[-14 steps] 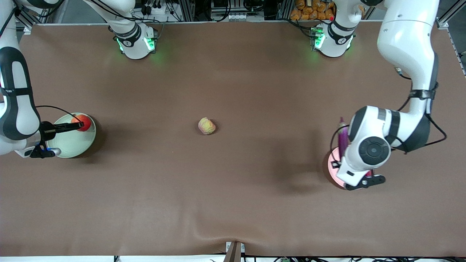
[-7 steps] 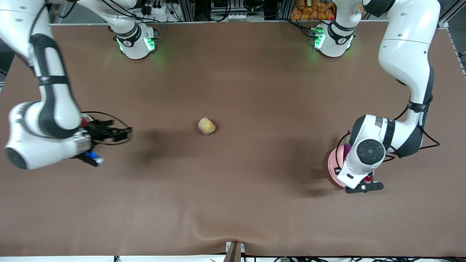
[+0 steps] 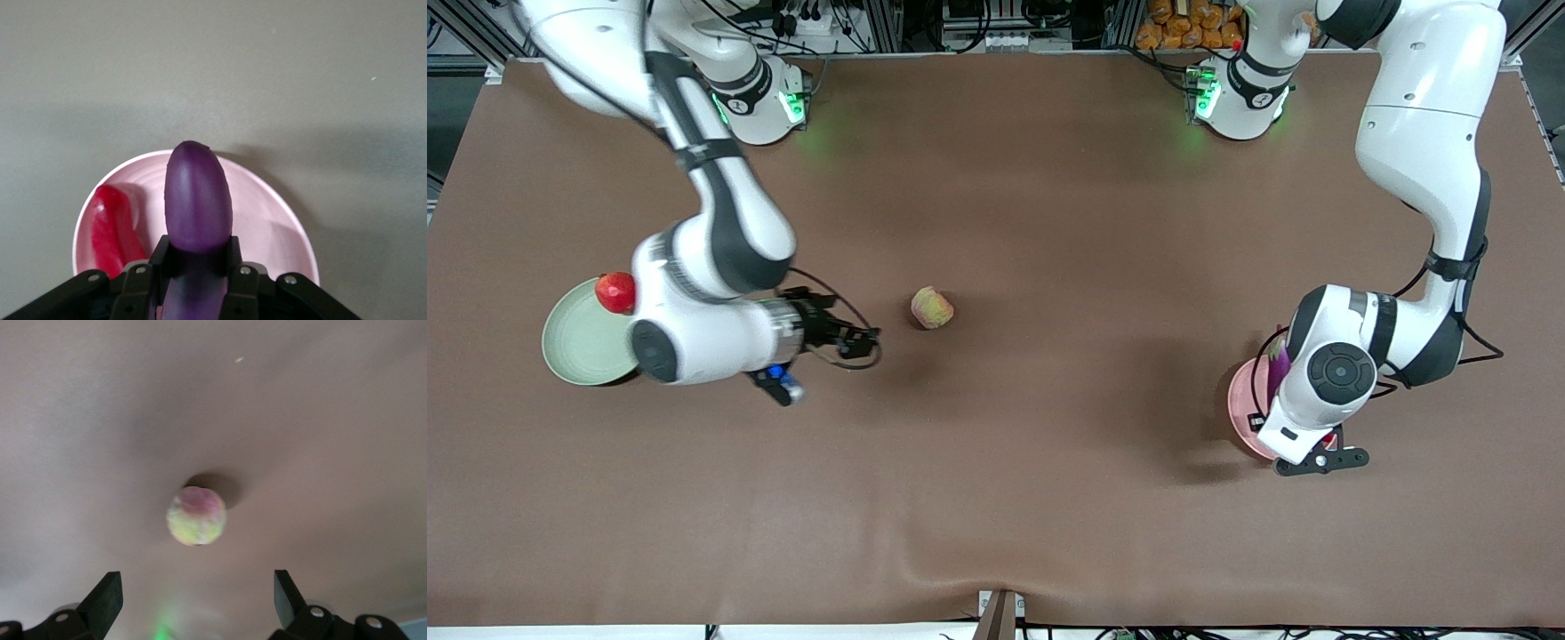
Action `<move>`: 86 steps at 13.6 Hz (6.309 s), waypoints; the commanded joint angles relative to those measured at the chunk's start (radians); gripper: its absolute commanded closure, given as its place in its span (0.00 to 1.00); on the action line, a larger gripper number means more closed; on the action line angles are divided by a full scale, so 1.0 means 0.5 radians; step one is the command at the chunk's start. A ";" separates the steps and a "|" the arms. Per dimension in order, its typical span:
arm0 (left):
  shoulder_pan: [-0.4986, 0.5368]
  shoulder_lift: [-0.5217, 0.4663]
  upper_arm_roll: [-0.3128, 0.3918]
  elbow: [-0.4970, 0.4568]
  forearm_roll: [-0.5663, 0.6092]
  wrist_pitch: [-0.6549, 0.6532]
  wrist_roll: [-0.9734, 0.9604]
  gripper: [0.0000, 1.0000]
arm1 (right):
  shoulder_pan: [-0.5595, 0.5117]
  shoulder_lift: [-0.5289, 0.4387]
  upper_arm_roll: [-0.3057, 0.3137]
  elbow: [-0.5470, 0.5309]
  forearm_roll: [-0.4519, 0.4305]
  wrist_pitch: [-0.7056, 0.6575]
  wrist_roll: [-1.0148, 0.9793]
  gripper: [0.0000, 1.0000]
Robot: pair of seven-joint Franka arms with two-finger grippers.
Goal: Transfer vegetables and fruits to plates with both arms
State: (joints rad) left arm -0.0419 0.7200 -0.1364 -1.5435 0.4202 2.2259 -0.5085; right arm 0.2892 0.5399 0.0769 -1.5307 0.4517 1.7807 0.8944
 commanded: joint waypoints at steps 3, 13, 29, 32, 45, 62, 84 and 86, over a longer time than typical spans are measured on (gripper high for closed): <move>0.016 0.020 -0.016 0.004 0.028 0.055 -0.020 0.00 | 0.234 0.061 -0.028 -0.181 0.038 0.368 0.199 0.00; 0.016 -0.133 -0.074 0.004 -0.048 -0.180 -0.011 0.00 | 0.467 0.169 -0.028 -0.436 0.032 0.804 0.349 0.00; 0.038 -1.175 -0.126 -0.042 -0.684 -1.181 0.614 0.00 | -0.114 -0.085 -0.062 -0.095 -0.420 -0.422 -0.158 1.00; 0.013 -1.345 0.067 -0.064 -0.742 -1.261 0.881 0.00 | -0.467 -0.153 -0.065 -0.117 -0.651 -0.613 -0.762 1.00; -0.002 -1.449 0.135 0.096 -0.754 -1.605 1.182 0.00 | -1.198 0.166 -0.160 -0.065 -1.180 -0.104 -2.273 0.73; 0.007 -1.388 0.064 0.151 -0.748 -1.638 1.204 0.00 | -0.692 -0.241 -0.132 1.027 -0.817 -1.224 -2.286 0.00; 0.010 -1.385 0.064 0.148 -0.751 -1.632 1.204 0.00 | -0.581 -1.160 -0.172 0.116 -0.836 -0.886 -2.031 0.00; 0.010 -1.382 0.064 0.148 -0.754 -1.626 1.204 0.00 | -0.581 -1.157 -0.169 0.116 -0.833 -0.883 -2.031 0.00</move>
State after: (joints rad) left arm -0.0451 0.0196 -0.0994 -1.4922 0.0580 1.4261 0.0911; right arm -0.0051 -0.0158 -0.0065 -1.4494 0.0252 1.3263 -0.1226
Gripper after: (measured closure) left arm 0.000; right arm 0.000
